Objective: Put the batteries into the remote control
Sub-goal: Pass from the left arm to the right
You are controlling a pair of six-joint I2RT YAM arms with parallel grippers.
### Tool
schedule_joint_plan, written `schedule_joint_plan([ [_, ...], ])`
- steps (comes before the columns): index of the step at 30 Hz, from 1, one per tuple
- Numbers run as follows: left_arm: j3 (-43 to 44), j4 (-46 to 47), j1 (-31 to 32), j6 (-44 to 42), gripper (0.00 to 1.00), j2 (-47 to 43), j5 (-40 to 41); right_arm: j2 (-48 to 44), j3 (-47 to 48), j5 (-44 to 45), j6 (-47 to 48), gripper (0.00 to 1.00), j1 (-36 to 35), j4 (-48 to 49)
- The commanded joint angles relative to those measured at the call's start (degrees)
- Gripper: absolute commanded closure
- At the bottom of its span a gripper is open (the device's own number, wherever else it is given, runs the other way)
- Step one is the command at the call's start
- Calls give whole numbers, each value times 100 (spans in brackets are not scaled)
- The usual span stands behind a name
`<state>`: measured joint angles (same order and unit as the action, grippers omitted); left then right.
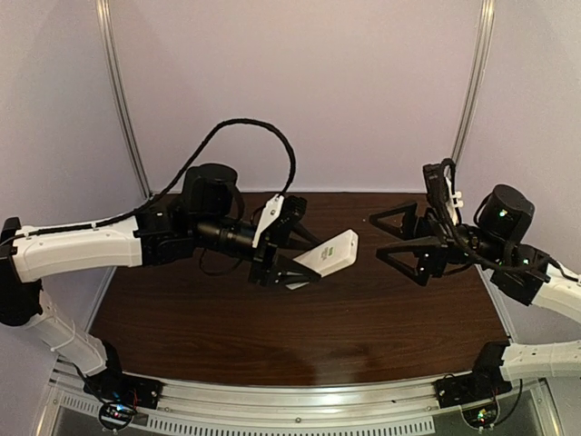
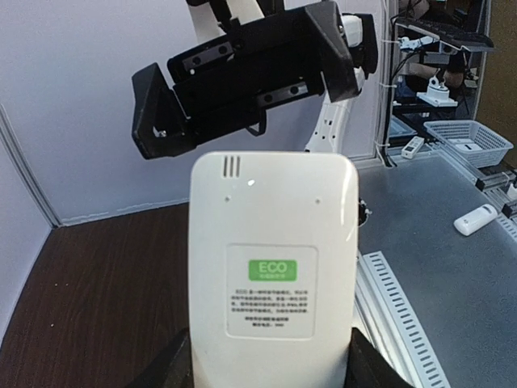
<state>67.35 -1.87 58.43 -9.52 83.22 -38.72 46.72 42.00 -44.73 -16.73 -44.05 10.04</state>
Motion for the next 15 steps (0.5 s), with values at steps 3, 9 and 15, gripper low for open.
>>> schedule_joint_plan([
  [3,-341,1245,-25,629,73,-449,-623,387,503,466,770,3,-619,-301],
  [9,-529,1763,-28,1126,73,-534,-772,706,895,1146,1337,5,-1223,-608],
  [15,-698,2056,-26,1336,73,-541,-710,996,1150,1591,1594,7,-1718,-681],
])
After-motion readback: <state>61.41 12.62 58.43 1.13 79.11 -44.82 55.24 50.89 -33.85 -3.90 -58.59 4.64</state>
